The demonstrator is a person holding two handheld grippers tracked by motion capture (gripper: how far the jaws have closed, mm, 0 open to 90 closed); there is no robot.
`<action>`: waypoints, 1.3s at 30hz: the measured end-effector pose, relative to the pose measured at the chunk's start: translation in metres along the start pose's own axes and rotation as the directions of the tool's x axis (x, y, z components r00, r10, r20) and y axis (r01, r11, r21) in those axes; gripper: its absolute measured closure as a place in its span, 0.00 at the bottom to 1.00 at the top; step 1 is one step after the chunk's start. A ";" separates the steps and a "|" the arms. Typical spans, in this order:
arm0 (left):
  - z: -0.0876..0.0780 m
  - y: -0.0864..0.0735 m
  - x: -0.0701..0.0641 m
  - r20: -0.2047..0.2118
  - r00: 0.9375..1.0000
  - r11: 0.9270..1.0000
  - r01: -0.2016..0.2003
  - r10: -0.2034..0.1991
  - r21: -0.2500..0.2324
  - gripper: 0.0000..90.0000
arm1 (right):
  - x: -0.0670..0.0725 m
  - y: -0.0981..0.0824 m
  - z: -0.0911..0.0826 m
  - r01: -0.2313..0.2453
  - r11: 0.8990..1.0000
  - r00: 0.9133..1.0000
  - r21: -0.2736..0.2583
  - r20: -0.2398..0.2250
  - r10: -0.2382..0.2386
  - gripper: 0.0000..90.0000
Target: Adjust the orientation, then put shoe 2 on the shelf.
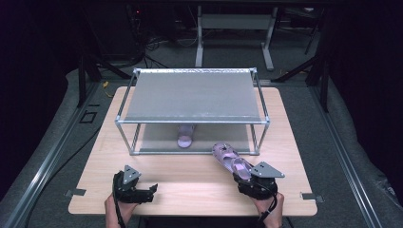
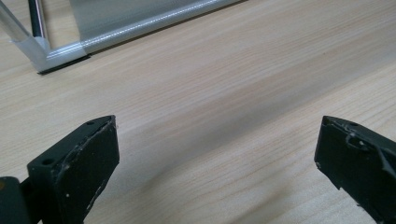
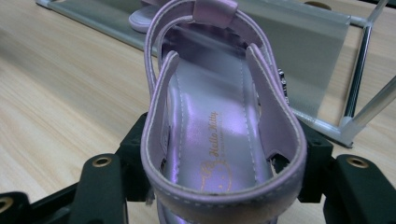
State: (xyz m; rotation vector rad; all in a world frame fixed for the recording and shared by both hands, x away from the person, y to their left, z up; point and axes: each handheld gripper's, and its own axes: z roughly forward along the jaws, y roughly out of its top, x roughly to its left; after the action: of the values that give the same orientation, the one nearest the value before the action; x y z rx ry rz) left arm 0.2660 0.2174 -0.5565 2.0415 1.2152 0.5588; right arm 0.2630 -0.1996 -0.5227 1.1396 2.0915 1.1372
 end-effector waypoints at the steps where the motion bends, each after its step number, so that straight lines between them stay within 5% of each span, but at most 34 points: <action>1: 0.000 0.000 0.000 -0.003 1.000 1.000 -0.001 0.001 0.000 0.00 | 0.000 0.001 0.001 -0.001 1.000 1.000 -0.001 0.001 0.001 0.42; 39: 0.000 0.006 -0.002 0.013 1.000 1.000 -0.001 0.001 -0.020 0.00 | -0.008 0.035 0.044 -0.013 1.000 1.000 0.011 0.024 0.013 0.42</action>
State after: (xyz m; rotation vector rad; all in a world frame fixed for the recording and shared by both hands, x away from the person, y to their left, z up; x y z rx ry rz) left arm 0.2683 0.2138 -0.5521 2.0265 1.1968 0.5554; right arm 0.3147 -0.1763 -0.5160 1.1685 2.0778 1.1134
